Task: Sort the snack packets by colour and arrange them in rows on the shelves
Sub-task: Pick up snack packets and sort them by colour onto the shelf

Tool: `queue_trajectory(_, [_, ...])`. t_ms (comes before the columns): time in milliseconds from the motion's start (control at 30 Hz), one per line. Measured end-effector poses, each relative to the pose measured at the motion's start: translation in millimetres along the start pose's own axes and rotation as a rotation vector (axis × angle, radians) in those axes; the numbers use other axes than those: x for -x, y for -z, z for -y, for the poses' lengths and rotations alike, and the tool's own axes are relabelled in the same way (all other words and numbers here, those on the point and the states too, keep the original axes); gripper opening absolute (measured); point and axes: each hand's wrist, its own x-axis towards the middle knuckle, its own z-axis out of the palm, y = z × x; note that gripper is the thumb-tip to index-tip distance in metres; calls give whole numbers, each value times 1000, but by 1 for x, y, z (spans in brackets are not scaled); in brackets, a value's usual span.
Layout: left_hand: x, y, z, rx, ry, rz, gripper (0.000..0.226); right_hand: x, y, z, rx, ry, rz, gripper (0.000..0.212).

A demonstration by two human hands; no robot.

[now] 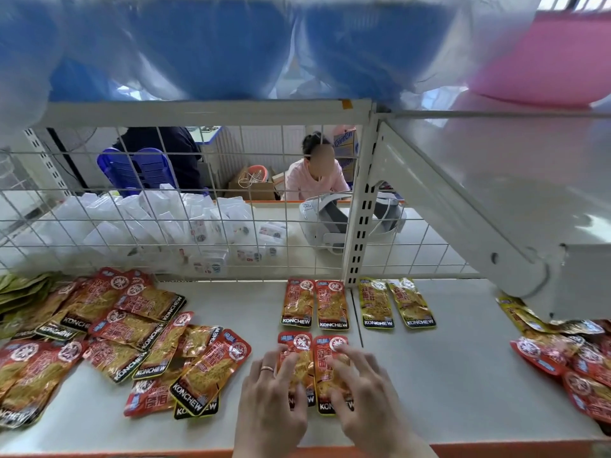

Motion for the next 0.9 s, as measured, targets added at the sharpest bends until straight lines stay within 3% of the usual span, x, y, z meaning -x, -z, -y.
queue_trajectory(167, [-1,-1,0,-62,10,147,46,-2,0,1,70,-47,110,49])
queue_trajectory(433, [-3,1,-3,-71,62,196,48,-4,-7,-3,43,-61,125,52])
queue_trajectory(733, [1,3,-6,-16,67,100,51,-3,1,2,1,-36,140,53])
queue_trajectory(900, [0,8,-7,28,-20,96,46,7,27,2,-35,-71,99,53])
